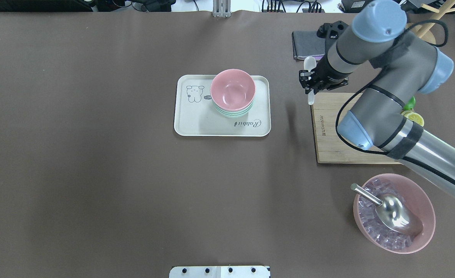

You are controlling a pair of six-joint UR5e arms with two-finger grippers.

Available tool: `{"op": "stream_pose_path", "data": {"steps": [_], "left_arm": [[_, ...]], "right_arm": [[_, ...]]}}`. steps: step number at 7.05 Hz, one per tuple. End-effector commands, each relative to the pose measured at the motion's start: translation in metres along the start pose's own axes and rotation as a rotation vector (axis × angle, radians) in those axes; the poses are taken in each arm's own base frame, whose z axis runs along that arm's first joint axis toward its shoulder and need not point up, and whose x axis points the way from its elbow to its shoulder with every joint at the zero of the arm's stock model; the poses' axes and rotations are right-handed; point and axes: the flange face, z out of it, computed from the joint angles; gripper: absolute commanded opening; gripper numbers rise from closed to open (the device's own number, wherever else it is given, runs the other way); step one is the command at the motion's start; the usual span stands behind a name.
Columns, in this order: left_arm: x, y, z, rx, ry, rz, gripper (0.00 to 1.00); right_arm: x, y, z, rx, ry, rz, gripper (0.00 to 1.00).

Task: Stack pink bowl on green and place spoon
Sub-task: 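Carry the white spoon with the right gripper over the pink bowl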

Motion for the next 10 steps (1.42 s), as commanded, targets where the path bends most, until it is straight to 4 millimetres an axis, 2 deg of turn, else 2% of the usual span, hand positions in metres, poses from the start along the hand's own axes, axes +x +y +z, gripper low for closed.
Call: {"op": "stream_pose_path", "data": {"steps": [1,2,3,4,5,8,10], "left_arm": [[0.000,0.000,0.001,-0.002,0.001,-0.004,0.99],[0.000,0.000,0.001,-0.002,0.001,-0.004,0.99],[0.000,0.000,0.001,-0.002,0.001,-0.004,0.99],[0.000,0.000,0.001,-0.001,0.001,-0.003,0.99],[0.000,0.000,0.001,-0.002,0.001,-0.006,0.99],[0.000,-0.001,0.001,-0.001,0.001,-0.006,0.99],[-0.001,-0.001,0.003,-0.004,0.003,-0.005,0.99]], "right_arm": [[-0.107,-0.007,-0.017,0.000,-0.011,0.184,0.00],[-0.158,-0.009,-0.006,0.037,0.014,0.223,0.00],[-0.199,-0.015,0.000,0.056,0.039,0.257,0.00],[-0.230,-0.013,0.009,0.058,0.059,0.284,0.00],[-0.244,0.003,0.016,0.061,0.084,0.308,0.00],[-0.240,0.028,0.037,0.057,0.182,0.355,0.00],[-0.249,0.036,0.034,0.059,0.181,0.362,0.00]]}}
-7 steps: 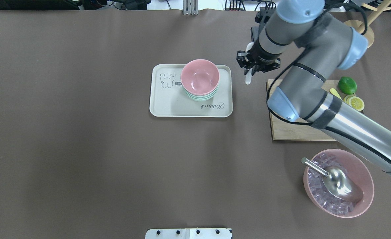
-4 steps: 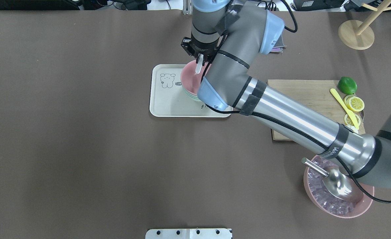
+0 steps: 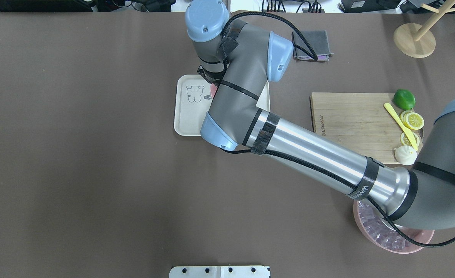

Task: Stack pink bowl on green and place spoon
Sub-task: 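Lower the spoon into the pink bowl and open the right gripper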

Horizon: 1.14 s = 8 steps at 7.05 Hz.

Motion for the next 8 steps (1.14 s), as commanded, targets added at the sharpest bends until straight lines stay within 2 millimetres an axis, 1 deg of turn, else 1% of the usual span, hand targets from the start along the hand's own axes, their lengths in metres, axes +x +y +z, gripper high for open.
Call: {"op": "stream_pose_path", "data": {"steps": [1,2,3,5,6,7,8], "left_arm": [[-0.001,0.000,0.001,-0.002,0.002,-0.002,0.99],[-0.001,-0.001,0.001,-0.002,0.002,-0.002,0.99],[-0.003,0.000,0.004,-0.006,0.003,-0.005,0.99],[-0.002,-0.001,0.003,-0.005,0.003,-0.005,0.99],[-0.002,-0.002,0.002,-0.004,0.003,-0.004,0.99],[-0.002,-0.002,0.002,-0.003,0.002,-0.003,0.99],[-0.001,-0.004,0.000,0.001,0.001,-0.010,0.99]], "right_arm": [[-0.002,0.010,-0.001,-0.003,-0.001,0.001,0.00],[0.001,0.014,0.005,-0.007,0.007,-0.003,0.00],[0.001,0.016,0.006,-0.009,0.007,-0.005,0.00],[0.007,0.016,0.011,-0.010,0.009,-0.013,0.00],[0.014,0.014,0.017,-0.006,0.010,-0.024,0.75],[0.013,0.014,0.017,0.036,0.011,-0.051,0.99],[0.013,0.014,0.016,0.033,0.010,-0.062,1.00]]}}
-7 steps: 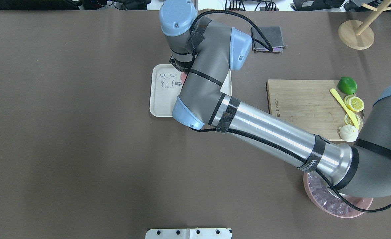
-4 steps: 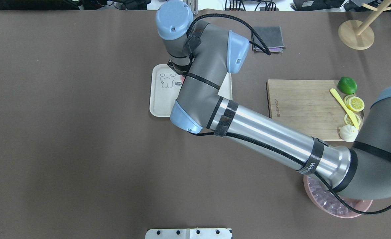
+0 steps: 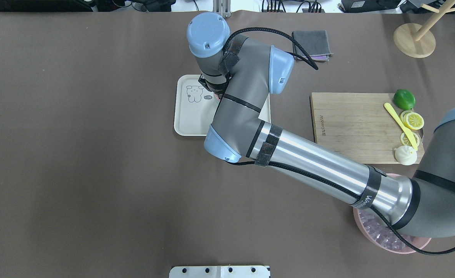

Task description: Stack pink bowl on green and place spoon

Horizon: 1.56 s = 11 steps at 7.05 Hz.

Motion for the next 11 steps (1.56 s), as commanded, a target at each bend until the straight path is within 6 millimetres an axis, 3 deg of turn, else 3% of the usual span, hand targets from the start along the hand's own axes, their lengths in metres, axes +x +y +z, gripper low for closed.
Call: {"op": "stream_pose_path", "data": {"steps": [1,2,4,5,8,9,10,11], "left_arm": [[0.003,-0.004,-0.004,0.007,-0.002,-0.011,0.99],[0.002,-0.004,-0.003,0.006,-0.002,-0.012,0.99],[-0.003,0.006,0.005,-0.016,0.005,-0.138,0.99],[-0.009,0.012,0.011,-0.026,0.004,-0.235,0.99],[-0.028,0.076,0.053,-0.032,0.009,-0.233,0.99],[-0.036,0.104,0.057,0.015,0.018,-0.236,0.99],[-0.034,0.125,0.055,0.045,0.079,-0.257,0.99],[-0.031,0.154,0.036,0.087,0.082,-0.287,0.99]], "right_arm": [[0.003,0.001,-0.004,0.001,-0.010,-0.033,1.00],[0.009,-0.009,-0.009,-0.001,-0.021,-0.063,1.00],[0.047,-0.060,-0.019,-0.030,-0.040,-0.104,1.00],[0.080,-0.095,-0.029,-0.054,-0.061,-0.133,1.00],[0.203,-0.193,-0.031,-0.070,-0.062,-0.244,1.00],[0.243,-0.223,-0.039,-0.092,-0.083,-0.276,1.00],[0.286,-0.247,-0.046,-0.113,-0.106,-0.312,1.00],[0.334,-0.269,-0.046,-0.112,-0.104,-0.347,1.00]]}}
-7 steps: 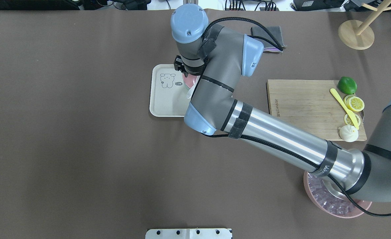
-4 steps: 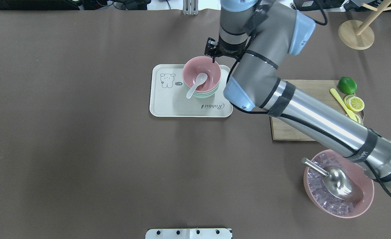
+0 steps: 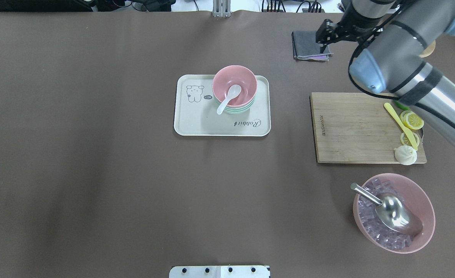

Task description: Stack pink bowl on green and place spoon

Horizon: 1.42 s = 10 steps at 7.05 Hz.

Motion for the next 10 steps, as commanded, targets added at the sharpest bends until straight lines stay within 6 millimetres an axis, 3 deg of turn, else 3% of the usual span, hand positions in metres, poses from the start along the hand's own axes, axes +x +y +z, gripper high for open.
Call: {"op": "stream_pose_path", "data": {"steps": [1,3,4,6,7,8,10], "left_arm": [[0.004,0.044,-0.023,0.048,0.028,-0.033,0.99],[0.003,0.032,-0.023,0.053,0.063,-0.037,0.99],[0.001,0.031,-0.022,0.056,0.065,-0.032,0.99],[-0.001,0.037,-0.019,0.053,0.059,-0.043,0.99],[-0.004,0.041,-0.016,0.054,0.058,-0.045,0.99],[-0.002,0.040,-0.018,0.057,0.061,-0.045,0.99],[0.001,0.033,-0.023,0.065,0.058,-0.034,0.99]], "right_arm": [[0.111,-0.008,-0.016,-0.015,-0.009,-0.089,1.00],[0.241,-0.005,-0.028,-0.054,-0.065,-0.117,1.00],[0.310,0.011,-0.019,-0.068,-0.046,-0.133,1.00],[0.436,0.066,-0.005,-0.099,-0.017,-0.137,1.00],[0.484,0.097,0.000,-0.114,-0.012,-0.128,1.00],[0.514,0.132,0.008,-0.136,-0.008,-0.084,1.00],[0.530,0.180,0.001,-0.135,-0.008,-0.050,1.00]]}}
